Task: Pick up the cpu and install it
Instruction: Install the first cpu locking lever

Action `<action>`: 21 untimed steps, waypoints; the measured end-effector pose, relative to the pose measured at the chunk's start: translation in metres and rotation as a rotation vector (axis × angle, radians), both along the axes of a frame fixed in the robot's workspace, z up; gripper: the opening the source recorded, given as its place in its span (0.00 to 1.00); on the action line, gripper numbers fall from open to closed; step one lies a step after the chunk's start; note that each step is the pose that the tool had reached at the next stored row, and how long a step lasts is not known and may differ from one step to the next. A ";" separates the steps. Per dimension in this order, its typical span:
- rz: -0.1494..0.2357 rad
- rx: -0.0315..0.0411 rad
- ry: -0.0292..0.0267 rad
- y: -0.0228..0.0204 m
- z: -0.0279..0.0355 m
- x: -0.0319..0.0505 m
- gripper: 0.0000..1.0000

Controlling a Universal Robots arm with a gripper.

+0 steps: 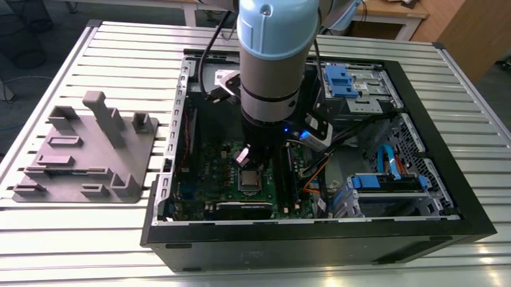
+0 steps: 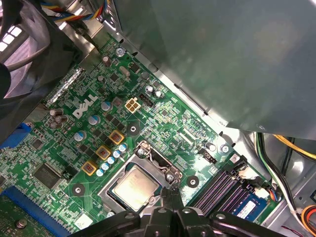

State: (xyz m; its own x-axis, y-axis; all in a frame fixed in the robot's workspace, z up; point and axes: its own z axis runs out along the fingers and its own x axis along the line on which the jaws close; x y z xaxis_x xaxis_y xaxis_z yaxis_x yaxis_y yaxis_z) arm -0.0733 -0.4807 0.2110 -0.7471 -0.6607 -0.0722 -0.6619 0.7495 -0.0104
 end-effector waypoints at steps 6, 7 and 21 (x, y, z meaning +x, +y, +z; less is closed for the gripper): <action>0.000 0.0010 0.0001 -0.0036 -0.0003 0.0000 0.11; 0.000 0.0012 0.0001 -0.0040 -0.0005 0.0002 0.11; -0.069 -0.0042 0.0001 -0.0088 -0.0015 0.0003 0.11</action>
State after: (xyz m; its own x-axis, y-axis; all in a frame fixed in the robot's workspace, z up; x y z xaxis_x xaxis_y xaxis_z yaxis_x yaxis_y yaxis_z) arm -0.0730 -0.4895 0.2095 -0.7909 -0.6079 -0.0694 -0.6086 0.7934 -0.0136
